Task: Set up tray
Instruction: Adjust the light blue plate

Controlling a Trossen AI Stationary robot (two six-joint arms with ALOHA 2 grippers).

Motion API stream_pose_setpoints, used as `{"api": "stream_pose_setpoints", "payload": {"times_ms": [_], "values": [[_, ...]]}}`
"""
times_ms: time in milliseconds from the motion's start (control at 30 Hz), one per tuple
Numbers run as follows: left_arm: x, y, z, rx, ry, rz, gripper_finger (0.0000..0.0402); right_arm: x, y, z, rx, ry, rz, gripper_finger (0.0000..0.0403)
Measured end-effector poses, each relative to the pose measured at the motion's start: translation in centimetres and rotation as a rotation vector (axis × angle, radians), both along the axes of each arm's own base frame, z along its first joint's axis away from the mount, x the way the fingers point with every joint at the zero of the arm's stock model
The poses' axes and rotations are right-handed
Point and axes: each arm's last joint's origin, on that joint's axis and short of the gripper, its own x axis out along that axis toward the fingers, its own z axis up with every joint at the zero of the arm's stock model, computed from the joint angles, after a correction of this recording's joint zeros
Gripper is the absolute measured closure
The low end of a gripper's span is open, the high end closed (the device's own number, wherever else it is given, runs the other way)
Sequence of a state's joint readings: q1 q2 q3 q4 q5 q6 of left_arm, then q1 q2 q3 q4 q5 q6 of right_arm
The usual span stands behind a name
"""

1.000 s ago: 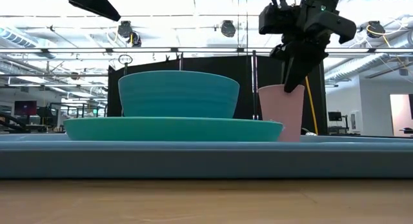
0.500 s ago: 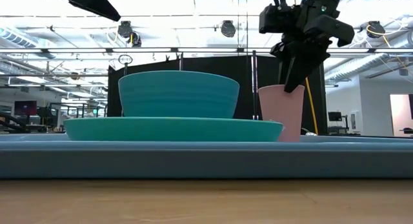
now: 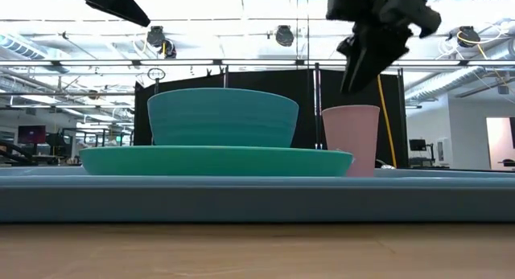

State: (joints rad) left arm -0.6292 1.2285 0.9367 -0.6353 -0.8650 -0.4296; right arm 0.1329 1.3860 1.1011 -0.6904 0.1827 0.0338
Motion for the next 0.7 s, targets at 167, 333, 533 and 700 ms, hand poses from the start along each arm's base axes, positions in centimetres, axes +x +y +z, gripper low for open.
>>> {"api": "stream_pose_setpoints", "payload": {"times_ms": [167, 333, 533, 700], "values": [[0.0, 0.0, 0.0, 0.001, 0.000, -0.001, 0.0243, -0.4, 0.5, 1.6, 0.075, -0.105, 0.022, 0.0266], [0.0, 0.0, 0.0, 0.001, 0.000, -0.001, 0.0243, 0.2, 2.7, 1.8, 0.140, -0.176, 0.118, 0.0266], [0.0, 0.0, 0.0, 0.000, 0.000, -0.001, 0.0243, 1.5, 5.8, -0.4, 0.166, -0.138, 0.171, 0.0304], [0.0, 0.0, 0.0, -0.001, -0.002, -0.001, 0.0243, 2.5, 7.6, -2.3, 0.177, -0.111, 0.193, 0.0390]]}}
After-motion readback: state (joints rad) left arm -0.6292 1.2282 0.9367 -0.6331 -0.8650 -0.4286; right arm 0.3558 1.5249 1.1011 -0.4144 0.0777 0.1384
